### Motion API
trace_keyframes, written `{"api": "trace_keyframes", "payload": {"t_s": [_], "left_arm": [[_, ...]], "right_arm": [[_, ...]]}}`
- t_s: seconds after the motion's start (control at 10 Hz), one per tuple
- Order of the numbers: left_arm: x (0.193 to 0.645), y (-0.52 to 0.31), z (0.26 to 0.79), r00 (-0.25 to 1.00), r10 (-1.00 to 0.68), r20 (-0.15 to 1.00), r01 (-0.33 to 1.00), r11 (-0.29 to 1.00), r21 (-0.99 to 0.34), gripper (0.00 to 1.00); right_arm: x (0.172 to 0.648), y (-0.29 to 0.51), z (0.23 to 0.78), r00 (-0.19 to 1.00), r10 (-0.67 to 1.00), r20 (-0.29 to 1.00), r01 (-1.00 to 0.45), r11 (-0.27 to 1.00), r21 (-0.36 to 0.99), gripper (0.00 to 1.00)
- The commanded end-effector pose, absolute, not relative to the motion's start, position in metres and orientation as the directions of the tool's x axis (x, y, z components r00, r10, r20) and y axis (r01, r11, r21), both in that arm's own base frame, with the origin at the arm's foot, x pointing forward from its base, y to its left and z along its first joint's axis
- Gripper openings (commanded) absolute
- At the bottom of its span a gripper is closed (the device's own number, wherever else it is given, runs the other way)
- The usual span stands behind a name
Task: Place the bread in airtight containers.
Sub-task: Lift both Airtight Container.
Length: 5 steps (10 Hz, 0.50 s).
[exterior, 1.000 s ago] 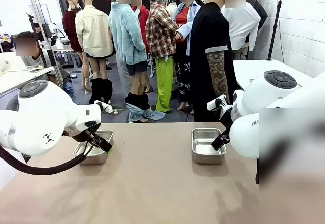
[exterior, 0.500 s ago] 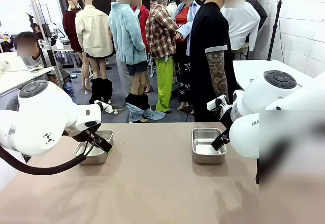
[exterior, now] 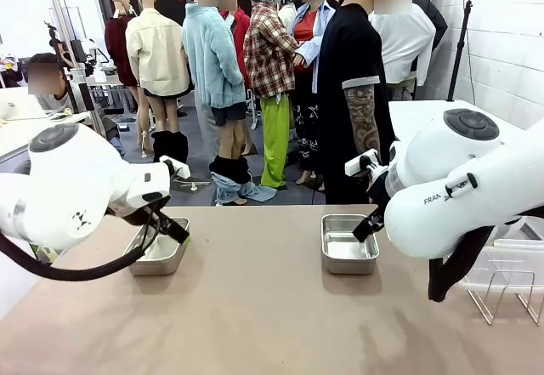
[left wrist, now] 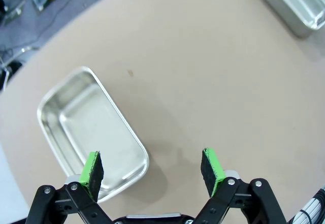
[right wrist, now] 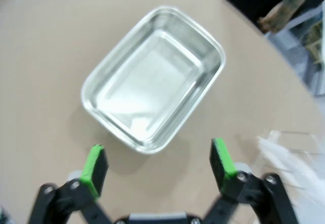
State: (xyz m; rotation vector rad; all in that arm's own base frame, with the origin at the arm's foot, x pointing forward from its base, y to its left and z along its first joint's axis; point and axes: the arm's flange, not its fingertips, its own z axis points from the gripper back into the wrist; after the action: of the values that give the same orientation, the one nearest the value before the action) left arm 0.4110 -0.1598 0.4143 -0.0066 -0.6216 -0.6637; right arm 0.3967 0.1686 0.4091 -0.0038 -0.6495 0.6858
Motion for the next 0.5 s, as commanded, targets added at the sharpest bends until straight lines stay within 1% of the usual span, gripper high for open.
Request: {"api": "trace_keyframes", "payload": {"t_s": [0.0,0.1,0.2,0.3,0.4], "left_arm": [[0.413,-0.152,0.467,0.561,-0.602,0.567,0.578,0.776,0.252,1.0],[0.413,-0.145,0.485,0.568,-0.607,0.556,0.563,0.779,0.276,1.0],[0.412,-0.133,0.506,0.554,-0.606,0.571,0.563,0.778,0.279,1.0],[0.414,-0.117,0.522,0.561,-0.584,0.587,0.524,0.799,0.295,1.0],[0.415,-0.091,0.54,0.579,-0.538,0.612,0.476,0.833,0.283,1.0]], "right_arm": [[0.391,0.166,0.451,0.555,0.597,0.58,-0.545,0.787,-0.288,1.0],[0.388,0.159,0.466,0.563,0.583,0.586,-0.511,0.803,-0.307,1.0],[0.386,0.144,0.487,0.561,0.555,0.614,-0.466,0.825,-0.32,1.0],[0.377,0.126,0.505,0.569,0.505,0.649,-0.382,0.861,-0.335,1.0],[0.362,0.096,0.524,0.584,0.44,0.682,-0.284,0.898,-0.336,1.0]]}}
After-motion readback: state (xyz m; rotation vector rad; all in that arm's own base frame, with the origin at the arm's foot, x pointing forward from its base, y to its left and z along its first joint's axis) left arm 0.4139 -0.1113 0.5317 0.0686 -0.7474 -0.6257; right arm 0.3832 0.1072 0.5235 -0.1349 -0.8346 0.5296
